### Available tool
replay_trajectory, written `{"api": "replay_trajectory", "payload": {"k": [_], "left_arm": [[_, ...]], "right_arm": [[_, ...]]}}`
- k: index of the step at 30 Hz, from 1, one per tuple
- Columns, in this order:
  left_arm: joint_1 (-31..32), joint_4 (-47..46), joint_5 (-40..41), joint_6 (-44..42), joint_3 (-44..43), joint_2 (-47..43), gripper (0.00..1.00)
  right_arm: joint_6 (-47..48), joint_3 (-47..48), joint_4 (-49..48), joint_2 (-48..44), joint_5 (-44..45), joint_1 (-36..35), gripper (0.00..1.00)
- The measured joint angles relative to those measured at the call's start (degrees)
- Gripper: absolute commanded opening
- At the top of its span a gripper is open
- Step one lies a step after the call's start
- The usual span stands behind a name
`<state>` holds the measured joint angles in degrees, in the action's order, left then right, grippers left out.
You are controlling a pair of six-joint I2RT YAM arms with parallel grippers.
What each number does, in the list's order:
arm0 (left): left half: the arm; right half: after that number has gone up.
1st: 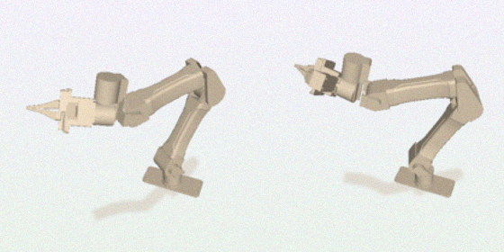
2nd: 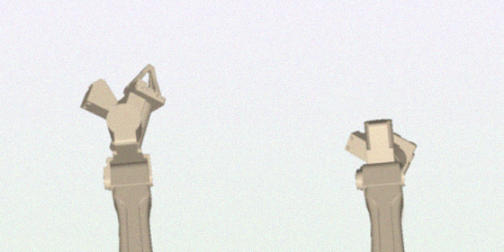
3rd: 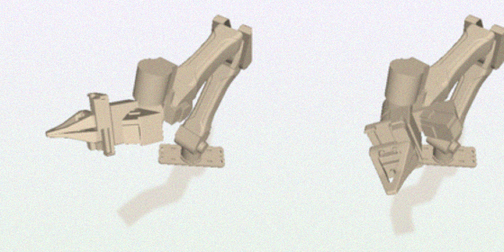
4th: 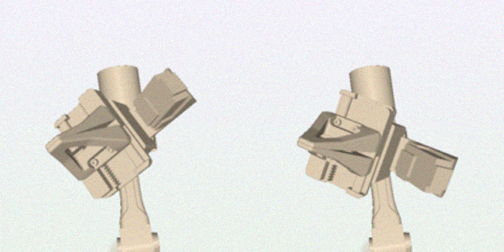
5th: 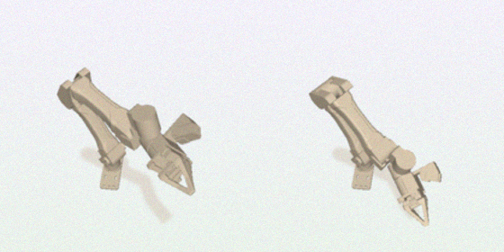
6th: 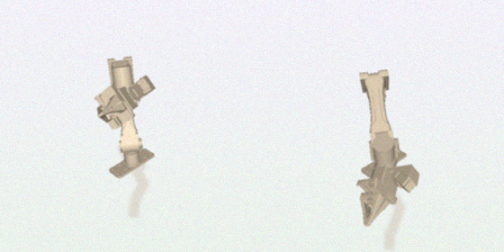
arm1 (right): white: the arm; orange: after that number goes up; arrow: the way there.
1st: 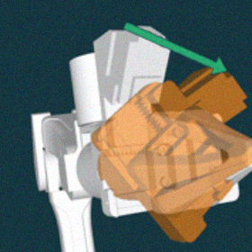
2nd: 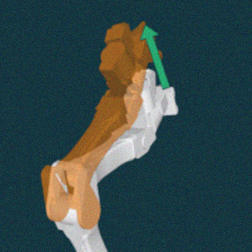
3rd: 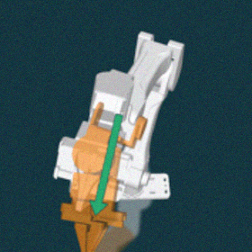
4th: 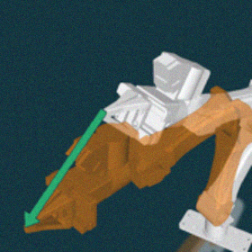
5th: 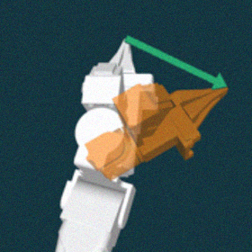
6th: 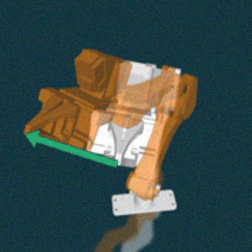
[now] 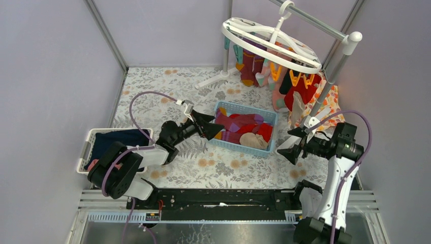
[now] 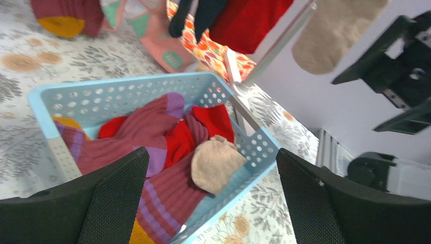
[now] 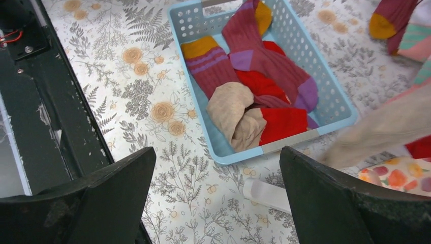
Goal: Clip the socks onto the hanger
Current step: Pick up the sock from the bin.
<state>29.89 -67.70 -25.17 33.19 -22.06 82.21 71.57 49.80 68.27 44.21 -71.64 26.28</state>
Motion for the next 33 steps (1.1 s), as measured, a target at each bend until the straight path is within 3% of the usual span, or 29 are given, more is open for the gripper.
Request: {"api": "replay_trajectory", "payload": {"k": [3, 5, 11, 17, 20, 21, 24, 28, 33], "left_arm": [[0.2, 3.9, -1.9, 1.4, -0.9, -0.6, 0.98], [1.9, 11.6, -0.3, -0.6, -2.8, -2.2, 0.96], [11.0, 29.2, 8.4, -7.1, -11.4, -4.1, 0.81], [15.0, 39.7, 14.5, -8.5, -21.7, 3.2, 0.79], [18.2, 42.5, 16.7, -8.5, -26.0, 8.0, 0.58], [19.0, 43.6, 17.3, -8.4, -27.6, 10.0, 0.55], [20.6, 46.1, 18.9, -7.3, -32.2, 15.8, 0.54], [22.4, 51.3, 24.3, -5.8, -38.8, 22.9, 0.66], [26.1, 59.8, 32.8, -3.4, -46.6, 28.0, 0.69]], "right_arm": [[2.6, -1.6, -0.7, 3.7, 0.7, -1.8, 0.95], [2.0, -2.9, -3.4, 5.8, 2.4, -5.5, 0.93], [-12.0, -7.8, -18.6, 4.7, 15.5, -22.7, 0.93], [-18.6, -7.6, -24.3, 7.5, 23.3, -25.3, 0.94], [-20.9, -7.6, -25.4, 6.8, 26.6, -25.6, 0.94], [-21.7, -7.7, -25.6, 6.4, 27.8, -25.6, 0.95], [-23.3, -7.7, -26.1, 4.9, 31.4, -25.6, 0.95], [-24.5, -7.8, -27.1, 4.4, 34.8, -25.6, 0.95], [-25.0, -8.1, -27.2, 4.6, 36.5, -25.6, 0.95]]}}
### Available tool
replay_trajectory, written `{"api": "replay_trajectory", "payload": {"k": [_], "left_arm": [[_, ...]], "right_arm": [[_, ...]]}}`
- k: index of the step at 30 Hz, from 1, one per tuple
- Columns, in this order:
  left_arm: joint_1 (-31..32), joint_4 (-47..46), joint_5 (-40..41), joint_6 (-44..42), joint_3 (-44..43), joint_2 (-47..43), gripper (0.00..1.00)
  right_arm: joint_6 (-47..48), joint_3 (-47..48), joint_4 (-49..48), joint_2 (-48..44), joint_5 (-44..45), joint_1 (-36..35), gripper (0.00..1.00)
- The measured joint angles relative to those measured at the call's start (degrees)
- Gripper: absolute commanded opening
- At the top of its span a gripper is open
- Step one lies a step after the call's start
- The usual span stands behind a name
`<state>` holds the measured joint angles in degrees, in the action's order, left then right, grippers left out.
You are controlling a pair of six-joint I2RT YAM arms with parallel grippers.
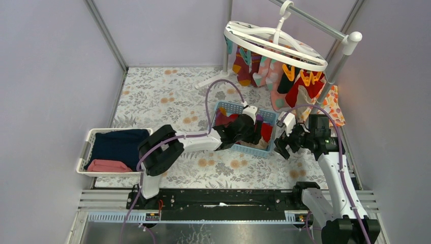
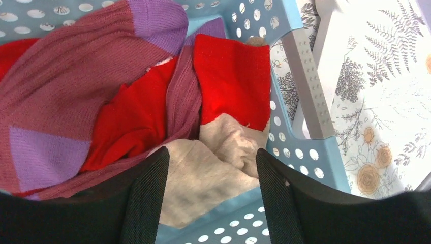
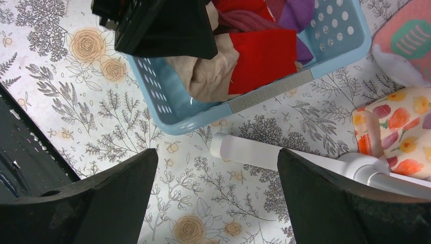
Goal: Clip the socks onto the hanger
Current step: Pick up the sock from the bin.
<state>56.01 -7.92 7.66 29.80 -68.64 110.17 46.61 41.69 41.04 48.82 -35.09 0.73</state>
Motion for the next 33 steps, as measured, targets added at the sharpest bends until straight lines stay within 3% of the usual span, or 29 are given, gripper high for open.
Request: {"api": "replay_trajectory", "payload": {"k": [9, 14, 16, 21, 28, 33], "left_arm": [[3.5, 12.8, 12.0, 5.2, -11.3, 5.5, 0.67], [5.0, 18.6, 17.3, 6.8, -14.2, 7.1, 0.58], [5.5, 20.1, 18.5, 7.1, -14.3, 7.2, 0.51], [6.1, 22.9, 20.4, 7.7, -16.3, 8.5, 0.17], [6.5, 24.2, 21.3, 7.1, -16.3, 8.2, 0.04], [6.5, 20.9, 21.3, 3.3, -11.5, 1.7, 0.00]], "right_arm": [[0.0, 0.0, -0.1, 0.0, 0.2, 0.0, 0.95], [0.0, 0.0, 0.0, 0.0, 0.2, 0.0, 0.95], [0.0, 0.0, 0.0, 0.0, 0.2, 0.0, 0.95], [0.0, 0.0, 0.0, 0.0, 0.2, 0.0, 0.95], [0.0, 0.0, 0.0, 0.0, 0.1, 0.0, 0.95], [0.0, 0.0, 0.0, 0.0, -0.1, 0.0, 0.95]]}}
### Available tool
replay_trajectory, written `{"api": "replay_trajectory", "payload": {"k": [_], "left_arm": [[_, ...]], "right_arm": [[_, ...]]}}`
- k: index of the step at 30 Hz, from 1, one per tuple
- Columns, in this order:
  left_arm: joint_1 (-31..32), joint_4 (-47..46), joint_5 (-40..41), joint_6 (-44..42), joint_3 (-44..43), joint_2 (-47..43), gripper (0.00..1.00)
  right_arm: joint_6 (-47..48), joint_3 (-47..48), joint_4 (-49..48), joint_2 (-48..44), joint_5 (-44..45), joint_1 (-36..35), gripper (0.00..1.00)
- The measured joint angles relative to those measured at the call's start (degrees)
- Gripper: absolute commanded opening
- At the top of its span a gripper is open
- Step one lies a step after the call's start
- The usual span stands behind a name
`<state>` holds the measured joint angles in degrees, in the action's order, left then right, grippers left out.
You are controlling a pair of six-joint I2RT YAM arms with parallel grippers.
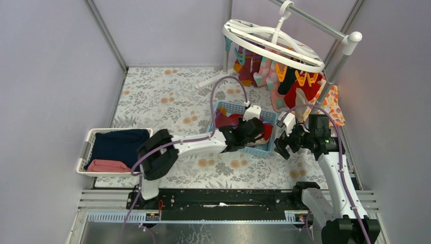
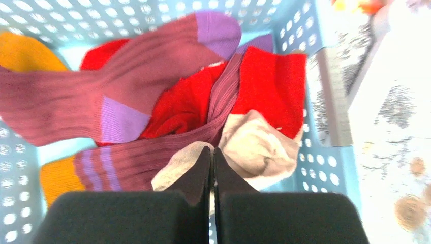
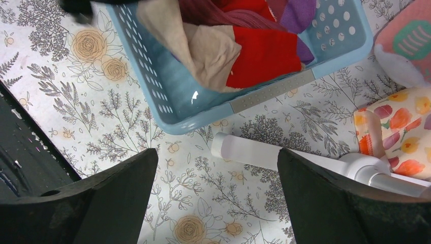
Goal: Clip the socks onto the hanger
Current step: Pick up the sock from the bin.
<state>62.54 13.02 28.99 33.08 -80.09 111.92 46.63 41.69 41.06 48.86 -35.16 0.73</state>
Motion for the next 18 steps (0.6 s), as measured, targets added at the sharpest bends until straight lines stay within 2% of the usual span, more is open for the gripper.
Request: {"api": "replay_trajectory", "payload": {"k": [5, 10, 18], "left_arm": [[0.0, -8.4, 0.0, -6.4, 6.2, -10.3, 0.00], [-0.7, -15.9, -1.7, -13.3, 10.8, -16.3, 0.00], [-8.2, -20.2, -17.0, -18.7, 13.6, -22.6, 0.00]], "right_arm": [[0.1, 0.0, 0.4, 0.0, -0.9, 0.0, 0.95], [1.9, 0.0, 0.6, 0.0, -5.1, 0.0, 1.00], [11.7, 0.0, 3.9, -0.3, -16.3, -0.1, 1.00]]}}
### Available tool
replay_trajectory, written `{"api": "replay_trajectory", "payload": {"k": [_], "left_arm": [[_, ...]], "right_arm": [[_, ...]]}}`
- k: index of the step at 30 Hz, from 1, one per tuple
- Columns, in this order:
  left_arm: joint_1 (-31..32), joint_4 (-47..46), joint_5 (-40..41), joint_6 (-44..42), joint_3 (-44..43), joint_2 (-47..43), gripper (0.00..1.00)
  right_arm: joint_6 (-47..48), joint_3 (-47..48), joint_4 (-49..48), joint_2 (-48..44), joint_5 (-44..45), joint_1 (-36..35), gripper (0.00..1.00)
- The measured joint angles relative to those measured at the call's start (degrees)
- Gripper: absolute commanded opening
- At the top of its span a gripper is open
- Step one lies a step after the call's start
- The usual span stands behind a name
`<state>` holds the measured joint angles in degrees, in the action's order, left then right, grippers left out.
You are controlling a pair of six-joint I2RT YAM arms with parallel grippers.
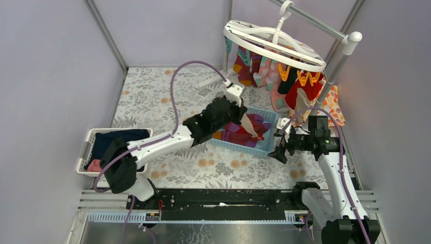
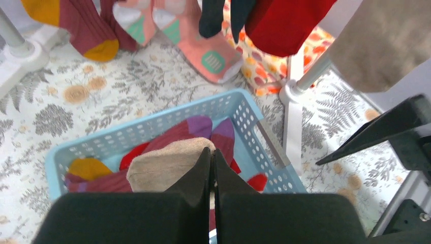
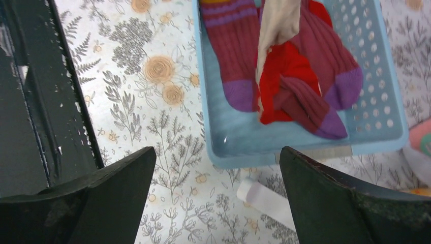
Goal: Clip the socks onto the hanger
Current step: Pick up the sock from the bin.
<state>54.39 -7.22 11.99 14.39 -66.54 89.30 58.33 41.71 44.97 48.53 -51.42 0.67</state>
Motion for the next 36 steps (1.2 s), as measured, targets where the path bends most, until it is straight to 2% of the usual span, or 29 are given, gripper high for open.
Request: {"api": "replay_trajectory", "payload": {"k": [4, 8, 18, 22, 24, 25, 28, 31, 34, 35, 36], "left_arm": [[-3.6, -1.1, -6.2, 0.5, 0.0, -3.2, 0.00], [-4.4, -1.9, -10.1, 2.5, -0.5, -3.9, 0.00], [-4.3, -3.5, -12.1, 12.1, -1.9, -3.8, 0.00], [-4.1, -5.7, -12.1, 17.0, -2.0, -3.8, 0.00], [-4.0, -6.5, -12.1, 18.8, -2.0, -3.8, 0.00], [-3.9, -6.8, -12.1, 19.5, -2.0, -3.8, 0.00], [-3.7, -7.1, -12.1, 20.9, -2.0, -3.9, 0.00], [-3.7, -7.1, -12.1, 21.7, -2.0, -4.2, 0.00], [-3.7, -7.2, -12.1, 22.3, -2.0, -5.0, 0.00], [-3.7, -7.3, -12.2, 22.5, -2.0, -5.3, 0.00], [-3.7, -7.3, -12.2, 22.6, -2.0, -5.5, 0.00]], "right_arm": [[2.7, 0.6, 0.1, 1.0, -4.3, 0.0, 1.00], [1.4, 1.3, -2.9, 2.8, -8.1, -0.4, 0.98], [-14.4, -1.6, -18.6, 4.3, -7.7, -10.0, 0.99], [-22.8, -3.5, -26.6, 5.4, -5.5, -11.0, 0.97], [-25.5, -4.2, -29.3, 5.7, -3.6, -11.3, 0.88], [-26.4, -4.4, -30.3, 5.9, -2.9, -11.4, 0.80], [-28.2, -4.5, -32.2, 5.9, -1.3, -11.6, 0.46], [-29.7, -4.5, -33.3, 5.9, -0.6, -11.8, 0.28], [-30.6, -4.5, -33.9, 6.3, -0.5, -12.1, 0.23], [-30.9, -4.5, -34.0, 6.4, -0.5, -12.2, 0.25], [-31.1, -4.5, -34.1, 6.5, -0.5, -12.2, 0.32]]}}
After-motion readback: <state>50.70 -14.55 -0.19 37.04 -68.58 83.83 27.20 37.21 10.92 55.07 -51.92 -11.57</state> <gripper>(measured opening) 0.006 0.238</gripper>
